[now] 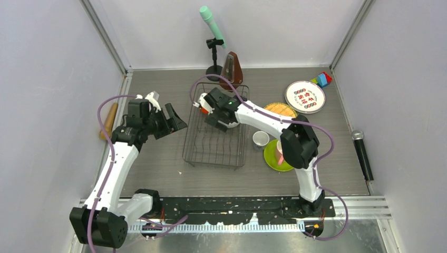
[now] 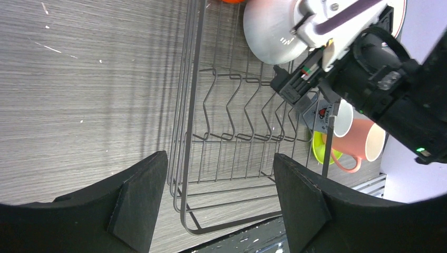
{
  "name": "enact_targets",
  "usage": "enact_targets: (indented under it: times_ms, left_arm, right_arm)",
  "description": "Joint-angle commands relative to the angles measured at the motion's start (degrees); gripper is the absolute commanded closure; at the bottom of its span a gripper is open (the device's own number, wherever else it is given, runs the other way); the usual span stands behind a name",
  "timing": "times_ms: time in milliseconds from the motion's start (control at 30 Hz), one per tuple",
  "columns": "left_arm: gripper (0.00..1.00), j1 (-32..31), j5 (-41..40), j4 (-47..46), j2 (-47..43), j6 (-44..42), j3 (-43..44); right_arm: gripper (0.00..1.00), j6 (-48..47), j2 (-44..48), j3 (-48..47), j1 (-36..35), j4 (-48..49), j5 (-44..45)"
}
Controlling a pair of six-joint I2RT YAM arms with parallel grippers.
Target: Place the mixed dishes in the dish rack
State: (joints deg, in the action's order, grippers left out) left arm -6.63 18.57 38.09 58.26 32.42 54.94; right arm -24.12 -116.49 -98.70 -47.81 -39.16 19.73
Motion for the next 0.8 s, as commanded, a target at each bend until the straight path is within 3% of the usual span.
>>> enact_targets:
  times_ms: [0,133,233,300,433,600,733,767]
  left_arm:
    - [0.27,-0.2,-1.7,0.3,1.8,-0.1,-2.2]
    - [0.32,-2.3,-4.3,-2.0,3.2,2.4,-4.9]
    - [0.37,-4.6,-8.9,-2.8,3.5,2.7,-6.2]
    - [0.43,-5.7,-11.4,-3.1,3.5,2.6,-7.1]
    - [0.62,-6.7,-13.2,-4.8,3.5,2.1,-9.0]
    - [0.71,-7.8,-14.3,-6.0,5.5,0.3,-9.3]
    - [0.99,-8.0,-17.6,-6.9,6.5,-2.0,-8.9]
    - [1.00,-8.0,-20.0,-6.2,6.5,-2.6,-8.3]
  right_arm:
    - [0.00,7.9,9.8,-4.0,0.1,2.7,-3.0]
    - [0.00,19.7,12.4,-5.8,0.1,3.1,2.3]
    - [0.00,30.3,12.6,-9.9,1.0,-3.2,7.4]
    - [0.02,37.0,13.2,-10.9,2.2,-7.0,5.9]
    - [0.03,42.3,20.5,-3.0,6.1,-7.3,-1.9]
    - [0.03,46.7,31.4,13.1,13.3,-4.5,-5.4]
    - [0.03,50.0,39.4,20.9,18.7,-4.5,-6.6]
    - [0.02,51.2,41.1,21.8,19.6,-4.9,-7.4]
